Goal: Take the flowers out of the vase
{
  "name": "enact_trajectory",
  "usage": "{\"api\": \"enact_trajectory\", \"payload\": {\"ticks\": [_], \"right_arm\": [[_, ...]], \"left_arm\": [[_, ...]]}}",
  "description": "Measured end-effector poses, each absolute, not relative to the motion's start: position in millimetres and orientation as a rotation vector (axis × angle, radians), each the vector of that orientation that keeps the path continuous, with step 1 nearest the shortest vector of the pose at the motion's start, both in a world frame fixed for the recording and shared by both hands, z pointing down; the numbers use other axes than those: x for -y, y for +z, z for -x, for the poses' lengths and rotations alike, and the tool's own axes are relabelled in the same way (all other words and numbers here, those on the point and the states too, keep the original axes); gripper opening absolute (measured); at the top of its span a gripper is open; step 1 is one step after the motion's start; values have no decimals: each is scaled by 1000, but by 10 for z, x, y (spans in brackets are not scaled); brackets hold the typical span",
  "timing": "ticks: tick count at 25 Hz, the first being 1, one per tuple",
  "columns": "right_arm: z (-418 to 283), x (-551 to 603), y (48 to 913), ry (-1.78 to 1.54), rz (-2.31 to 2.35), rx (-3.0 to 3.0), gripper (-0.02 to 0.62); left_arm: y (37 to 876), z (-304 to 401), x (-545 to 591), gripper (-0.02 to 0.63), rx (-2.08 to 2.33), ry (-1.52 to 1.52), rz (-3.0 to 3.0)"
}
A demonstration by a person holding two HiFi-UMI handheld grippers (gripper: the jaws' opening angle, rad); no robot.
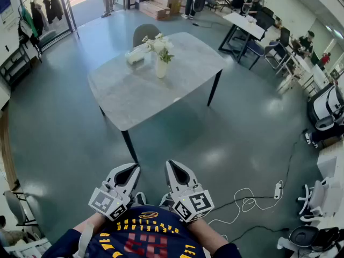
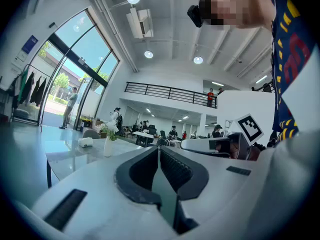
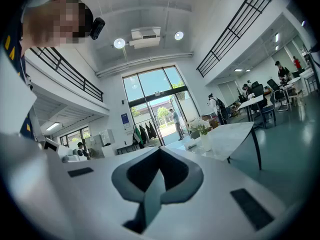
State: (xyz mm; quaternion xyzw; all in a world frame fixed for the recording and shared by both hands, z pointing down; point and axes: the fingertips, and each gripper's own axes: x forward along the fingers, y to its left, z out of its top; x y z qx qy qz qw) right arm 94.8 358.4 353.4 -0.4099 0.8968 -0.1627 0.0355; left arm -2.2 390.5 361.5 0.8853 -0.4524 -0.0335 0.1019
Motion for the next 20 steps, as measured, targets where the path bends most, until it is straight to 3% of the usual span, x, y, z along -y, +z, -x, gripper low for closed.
{"api": "enact_trajectory", "payload": {"ticks": [20], "right_arm": [[-1550, -3663, 3578, -514, 1165, -2711, 8]], "left_arm": [[3664, -650, -4018, 17, 1397, -44, -2596]]}}
